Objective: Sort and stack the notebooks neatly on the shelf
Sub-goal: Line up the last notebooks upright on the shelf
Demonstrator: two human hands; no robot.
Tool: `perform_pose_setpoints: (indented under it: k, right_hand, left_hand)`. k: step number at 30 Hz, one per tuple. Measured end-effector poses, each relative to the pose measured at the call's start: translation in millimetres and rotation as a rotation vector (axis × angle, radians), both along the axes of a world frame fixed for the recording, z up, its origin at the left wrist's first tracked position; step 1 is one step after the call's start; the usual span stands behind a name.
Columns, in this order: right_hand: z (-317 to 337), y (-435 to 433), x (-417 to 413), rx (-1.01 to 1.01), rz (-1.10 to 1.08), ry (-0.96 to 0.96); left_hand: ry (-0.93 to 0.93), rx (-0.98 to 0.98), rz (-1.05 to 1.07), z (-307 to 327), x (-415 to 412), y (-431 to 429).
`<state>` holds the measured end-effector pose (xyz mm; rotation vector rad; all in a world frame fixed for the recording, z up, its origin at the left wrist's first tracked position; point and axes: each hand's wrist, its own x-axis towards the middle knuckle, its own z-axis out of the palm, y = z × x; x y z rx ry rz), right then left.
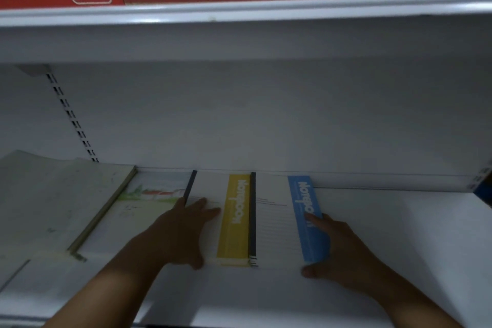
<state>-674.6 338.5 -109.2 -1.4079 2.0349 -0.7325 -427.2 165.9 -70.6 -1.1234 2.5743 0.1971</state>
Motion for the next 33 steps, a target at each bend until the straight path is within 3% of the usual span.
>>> perform_pose_setpoints:
  k: [5,13,18,26,29,33]
  right_hand:
    - [-8,2,-1,-0.062,-0.048,-0.012]
    - [3,1,-3,0.080,0.034,0.028]
    - [7,0,9,0.080,-0.036,0.014]
    - [-6,-5,16,0.085,-0.098,0.028]
    - [-6,-6,17,0.069,-0.115,0.001]
    - [-7,-6,19,0.056,-0.131,-0.004]
  left_hand:
    - [0.029,0.042,-0.008,-1,1,2]
    - [0.005,0.104,-0.055,6,0,2]
    - [0.378,0.250,0.119,11,-36,24]
    - [0.490,0.161,0.207,-12,-71,48]
    - [0.541,0.231,0.244,-11,-68,52]
    - [0.756,0.378,0.358,-3,-67,52]
